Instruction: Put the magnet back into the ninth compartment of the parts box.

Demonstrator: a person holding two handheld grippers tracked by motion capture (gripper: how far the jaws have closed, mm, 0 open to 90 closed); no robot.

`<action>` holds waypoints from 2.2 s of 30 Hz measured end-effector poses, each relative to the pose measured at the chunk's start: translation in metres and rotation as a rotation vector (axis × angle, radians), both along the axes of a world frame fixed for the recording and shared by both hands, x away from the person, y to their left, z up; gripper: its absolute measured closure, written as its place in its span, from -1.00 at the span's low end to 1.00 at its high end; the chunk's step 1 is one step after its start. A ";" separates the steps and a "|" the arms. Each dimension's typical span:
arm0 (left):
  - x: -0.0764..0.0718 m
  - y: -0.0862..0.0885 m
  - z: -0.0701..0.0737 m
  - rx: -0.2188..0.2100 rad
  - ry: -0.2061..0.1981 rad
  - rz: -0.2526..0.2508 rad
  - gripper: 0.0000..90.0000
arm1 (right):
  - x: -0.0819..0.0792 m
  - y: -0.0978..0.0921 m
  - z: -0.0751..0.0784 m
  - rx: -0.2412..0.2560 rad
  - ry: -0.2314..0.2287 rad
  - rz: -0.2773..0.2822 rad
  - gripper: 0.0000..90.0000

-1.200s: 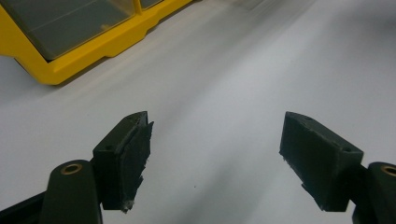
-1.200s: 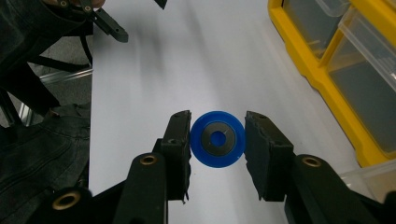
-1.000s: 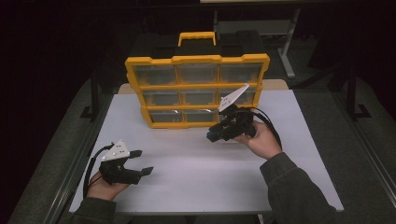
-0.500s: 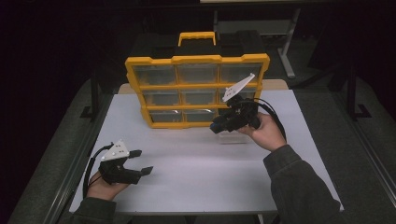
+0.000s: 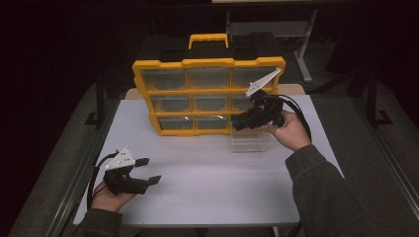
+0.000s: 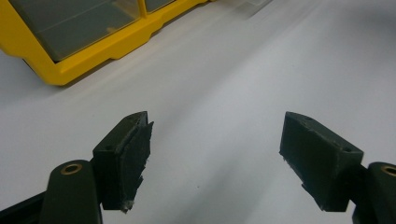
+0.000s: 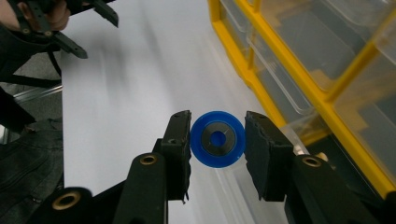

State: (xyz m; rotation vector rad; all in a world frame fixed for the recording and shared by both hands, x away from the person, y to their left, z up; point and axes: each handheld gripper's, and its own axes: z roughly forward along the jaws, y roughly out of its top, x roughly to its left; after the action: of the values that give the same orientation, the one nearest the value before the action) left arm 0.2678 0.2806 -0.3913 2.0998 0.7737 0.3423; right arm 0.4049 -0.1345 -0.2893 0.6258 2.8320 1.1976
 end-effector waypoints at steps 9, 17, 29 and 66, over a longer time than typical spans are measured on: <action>0.000 0.000 0.000 0.000 0.001 -0.002 -0.46 | 0.010 -0.012 -0.006 -0.009 0.005 -0.046 0.35; 0.000 0.000 0.000 -0.004 0.002 0.000 -0.46 | 0.014 -0.021 -0.009 -0.014 0.014 -0.082 0.35; 0.000 0.000 0.000 -0.001 -0.001 -0.004 -0.46 | 0.014 -0.029 -0.013 -0.029 0.035 -0.125 0.35; 0.000 -0.001 0.000 0.000 0.002 -0.006 -0.46 | 0.015 -0.044 -0.049 -0.058 0.061 -0.186 0.35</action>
State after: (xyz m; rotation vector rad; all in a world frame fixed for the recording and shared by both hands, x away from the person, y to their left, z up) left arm 0.2675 0.2795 -0.3916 2.1024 0.7687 0.3367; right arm 0.4196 -0.1785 -0.3383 0.9137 2.7698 1.0803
